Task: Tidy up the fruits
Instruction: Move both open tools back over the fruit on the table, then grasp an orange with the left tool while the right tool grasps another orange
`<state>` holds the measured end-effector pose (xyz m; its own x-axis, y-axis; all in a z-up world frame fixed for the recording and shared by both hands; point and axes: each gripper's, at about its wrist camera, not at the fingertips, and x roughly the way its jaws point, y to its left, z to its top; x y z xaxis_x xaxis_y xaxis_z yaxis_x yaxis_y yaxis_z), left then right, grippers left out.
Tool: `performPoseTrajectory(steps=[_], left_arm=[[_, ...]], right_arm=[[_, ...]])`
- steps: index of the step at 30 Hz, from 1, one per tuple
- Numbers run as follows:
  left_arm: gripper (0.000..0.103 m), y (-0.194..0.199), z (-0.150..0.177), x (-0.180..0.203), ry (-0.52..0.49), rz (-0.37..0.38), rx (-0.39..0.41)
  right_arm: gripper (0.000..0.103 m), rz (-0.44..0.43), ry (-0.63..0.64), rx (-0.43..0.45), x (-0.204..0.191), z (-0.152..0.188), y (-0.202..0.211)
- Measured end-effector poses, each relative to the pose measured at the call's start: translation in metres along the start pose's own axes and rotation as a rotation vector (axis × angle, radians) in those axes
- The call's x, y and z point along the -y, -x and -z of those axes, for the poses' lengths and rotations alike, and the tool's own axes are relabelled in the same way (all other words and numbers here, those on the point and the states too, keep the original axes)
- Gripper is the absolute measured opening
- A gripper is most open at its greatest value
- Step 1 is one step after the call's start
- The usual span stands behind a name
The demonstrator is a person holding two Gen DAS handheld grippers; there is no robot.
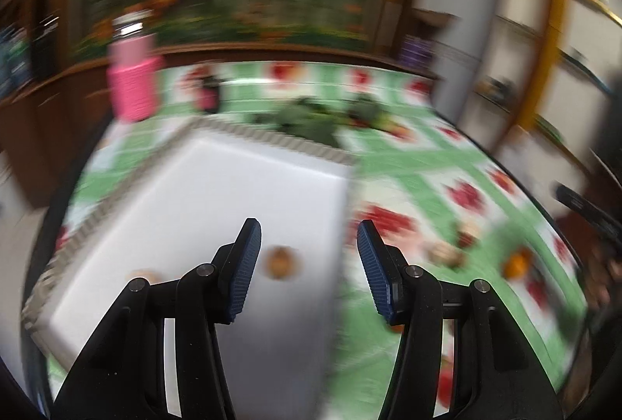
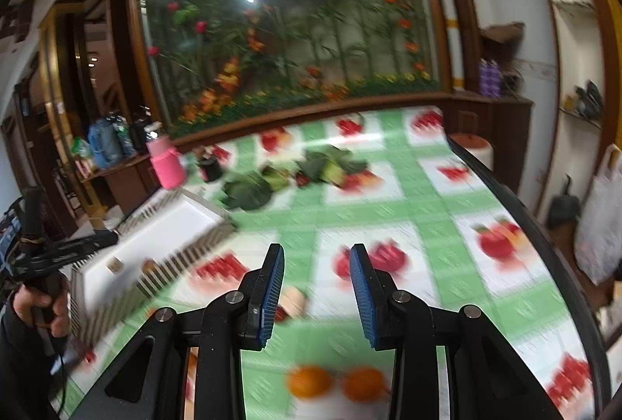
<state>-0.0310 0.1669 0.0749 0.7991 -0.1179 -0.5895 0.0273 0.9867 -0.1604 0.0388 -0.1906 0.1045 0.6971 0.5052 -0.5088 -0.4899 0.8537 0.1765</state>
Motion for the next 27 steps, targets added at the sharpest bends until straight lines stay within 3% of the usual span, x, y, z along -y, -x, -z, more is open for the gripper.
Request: performPoseTrajectory(steps=[3,8,22,27], left_arm=[[0.051,-0.002,0.008,0.030,-0.126,0.104,-0.033],[0.051,-0.018,0.026,0.063,-0.261,0.169,-0.142],[0.051,-0.041,0.039,0.066,-0.270,0.120,-0.219],[0.051,-0.054,0.043,0.072,-0.281,0.108,-0.249]], right_arm=[[0.034,0.031,0.009,-0.060,0.015,0.015,0.010],[0.034,0.054,0.065,-0.199,0.019,0.045,0.001],[0.032,0.040,-0.011,-0.355,0.030,0.070,-0.046],[0.030,0.042,-0.005,-0.282,0.026,0.066,-0.038]])
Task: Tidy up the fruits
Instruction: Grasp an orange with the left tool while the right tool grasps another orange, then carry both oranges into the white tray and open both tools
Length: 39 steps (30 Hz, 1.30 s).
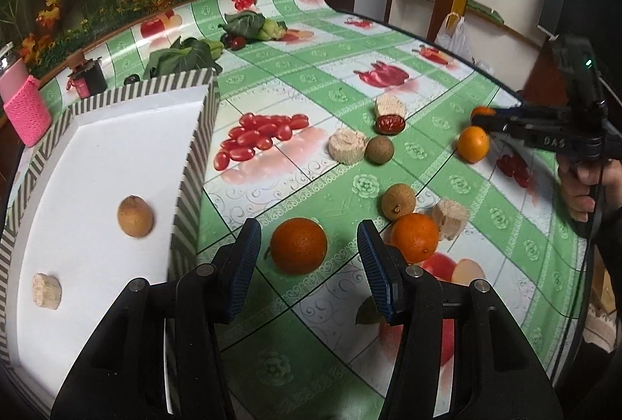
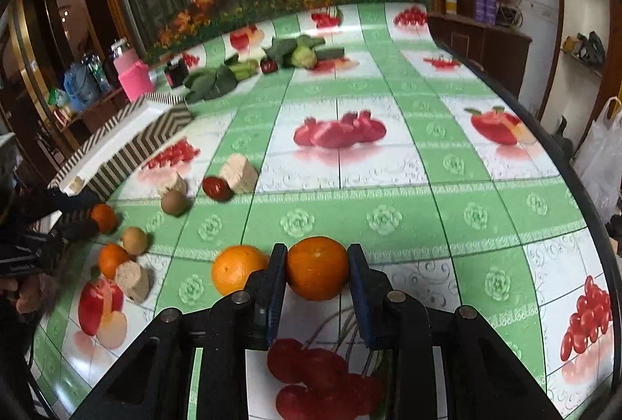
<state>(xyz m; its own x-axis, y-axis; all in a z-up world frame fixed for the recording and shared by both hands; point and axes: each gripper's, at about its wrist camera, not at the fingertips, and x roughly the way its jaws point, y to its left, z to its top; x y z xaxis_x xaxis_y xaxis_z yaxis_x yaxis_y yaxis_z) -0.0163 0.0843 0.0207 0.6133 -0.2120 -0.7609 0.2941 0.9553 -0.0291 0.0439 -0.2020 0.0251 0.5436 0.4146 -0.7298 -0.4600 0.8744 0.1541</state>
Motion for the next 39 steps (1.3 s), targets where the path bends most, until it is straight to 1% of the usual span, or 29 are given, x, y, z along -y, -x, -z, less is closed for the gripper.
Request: performPoseTrajectory(steps=[2,4,6,8,10,13,19,22,28,33,39], left_arm=[[0.051,-0.004,0.000,0.001,0.000,-0.009,-0.005],[0.051,-0.004,-0.001,-0.001,0.006,-0.012,0.000],[0.044,-0.004,-0.001,-0.002,0.011,-0.021,-0.002],[0.030,-0.007,0.001,-0.002,0.010,-0.045,-0.019],[0.030,-0.008,0.002,-0.001,0.001,-0.060,-0.022],[0.029,-0.005,0.003,-0.001,0.010,-0.063,-0.013],[0.029,0.018,-0.002,-0.010,0.067,0.001,0.064],[0.029,0.023,-0.003,-0.013,0.084,0.010,0.077],[0.029,0.030,-0.006,-0.020,0.121,-0.002,0.098],[0.030,0.045,-0.005,-0.042,0.215,-0.019,0.155],[0.030,0.056,-0.001,-0.067,0.312,-0.050,0.186]], right_arm=[[0.030,0.021,0.004,0.016,-0.001,-0.001,0.001],[0.030,0.025,0.008,0.005,-0.003,-0.002,-0.002],[0.030,0.027,0.019,0.001,-0.005,-0.002,-0.003],[0.030,0.026,0.024,0.004,-0.006,-0.002,-0.003],[0.030,0.034,0.005,0.011,-0.004,-0.002,-0.002],[0.030,0.044,-0.023,0.028,0.001,-0.004,-0.001],[0.030,0.079,-0.028,0.048,0.000,-0.005,0.003],[0.030,0.095,-0.024,0.063,-0.001,-0.005,0.005],[0.030,0.101,-0.003,0.091,-0.009,-0.011,0.013],[0.030,0.092,0.036,0.115,-0.027,-0.028,0.015],[0.030,0.061,0.100,0.134,-0.060,-0.046,0.013]])
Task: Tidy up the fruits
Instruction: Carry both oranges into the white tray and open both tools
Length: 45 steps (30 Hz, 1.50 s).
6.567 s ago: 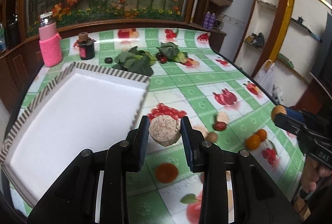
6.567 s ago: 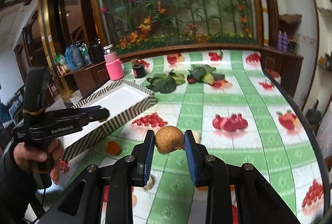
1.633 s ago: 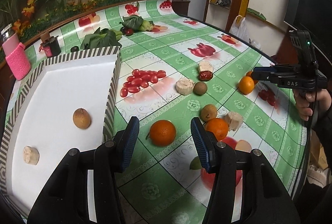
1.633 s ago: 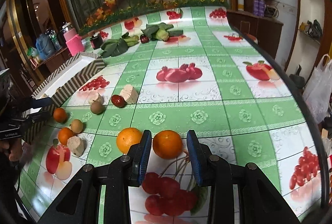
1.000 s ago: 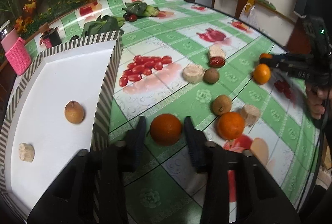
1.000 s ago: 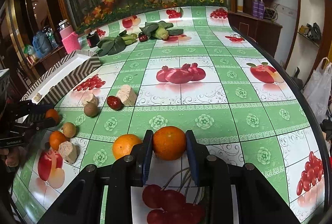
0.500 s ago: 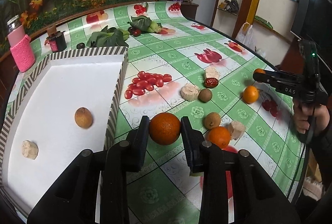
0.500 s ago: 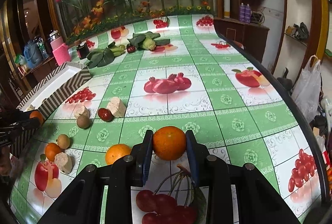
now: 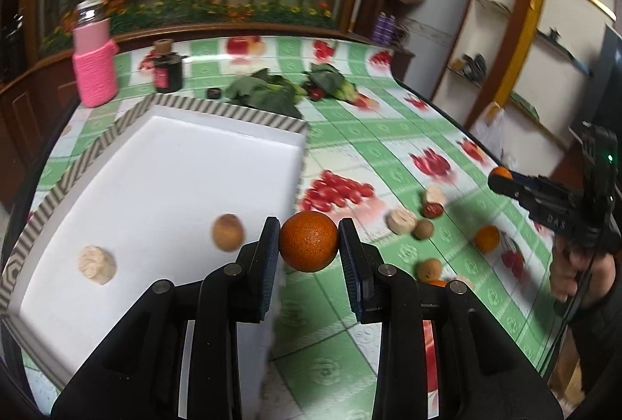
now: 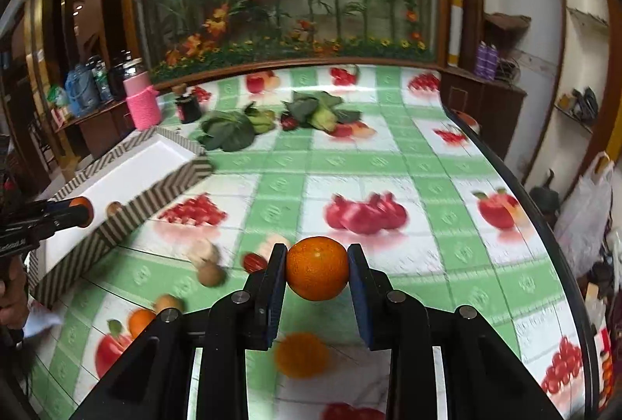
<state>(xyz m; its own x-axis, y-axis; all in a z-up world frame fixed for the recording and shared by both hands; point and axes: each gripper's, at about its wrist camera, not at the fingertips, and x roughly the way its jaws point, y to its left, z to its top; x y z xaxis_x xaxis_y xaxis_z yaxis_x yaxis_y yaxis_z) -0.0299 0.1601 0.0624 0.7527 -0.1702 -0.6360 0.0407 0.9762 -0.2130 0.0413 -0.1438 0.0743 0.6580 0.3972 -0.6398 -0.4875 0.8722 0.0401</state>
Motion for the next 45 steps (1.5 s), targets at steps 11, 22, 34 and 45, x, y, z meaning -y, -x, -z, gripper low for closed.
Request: performPoseTrajectory(steps=[11,22,34,45], left_arm=[[0.030,0.013,0.000,-0.051,0.149,-0.129,0.017],[0.030,0.009,0.008,-0.080,0.229,-0.257,-0.021],[0.030,0.000,0.008,-0.077,0.209,-0.276,-0.047],[0.030,-0.007,0.010,-0.077,0.198,-0.286,-0.074]], right_arm=[[0.030,-0.115,0.102,0.024,-0.071,-0.026,-0.019],[0.030,-0.224,0.158,0.023,-0.129,-0.043,-0.046],[0.030,-0.316,0.152,0.028,-0.173,-0.058,-0.066],[0.030,-0.313,0.143,-0.011,-0.202,-0.073,-0.101]])
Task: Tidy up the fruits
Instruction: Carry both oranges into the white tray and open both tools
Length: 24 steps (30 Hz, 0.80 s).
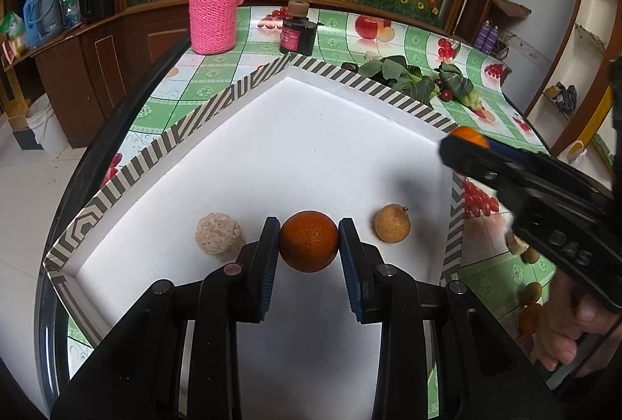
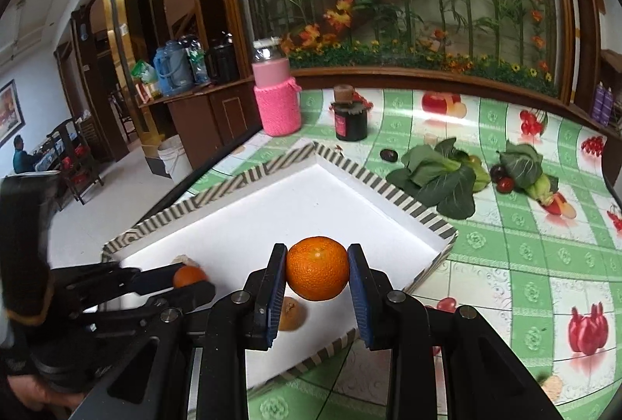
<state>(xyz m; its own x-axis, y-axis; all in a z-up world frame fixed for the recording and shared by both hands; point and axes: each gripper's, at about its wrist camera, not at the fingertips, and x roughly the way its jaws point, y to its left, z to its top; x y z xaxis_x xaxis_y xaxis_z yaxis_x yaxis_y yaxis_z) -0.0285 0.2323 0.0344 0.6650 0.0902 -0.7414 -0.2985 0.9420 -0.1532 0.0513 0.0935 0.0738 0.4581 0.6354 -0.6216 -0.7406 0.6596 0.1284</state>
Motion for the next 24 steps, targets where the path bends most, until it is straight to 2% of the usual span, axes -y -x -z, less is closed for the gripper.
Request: performPoseTrajectory(steps=[9,24], left_arm=[[0.030,-0.003,0.001,0.003,-0.010,-0.007,-0.012],[0.030,-0.015,0.008,0.008,-0.036,-0.029,-0.082]], right_arm=[[0.030,0.001,-0.020,-0.063,0.005,0.012,-0.028],[0.030,0.013,-0.010,-0.117,0.007,0.017,-0.039]])
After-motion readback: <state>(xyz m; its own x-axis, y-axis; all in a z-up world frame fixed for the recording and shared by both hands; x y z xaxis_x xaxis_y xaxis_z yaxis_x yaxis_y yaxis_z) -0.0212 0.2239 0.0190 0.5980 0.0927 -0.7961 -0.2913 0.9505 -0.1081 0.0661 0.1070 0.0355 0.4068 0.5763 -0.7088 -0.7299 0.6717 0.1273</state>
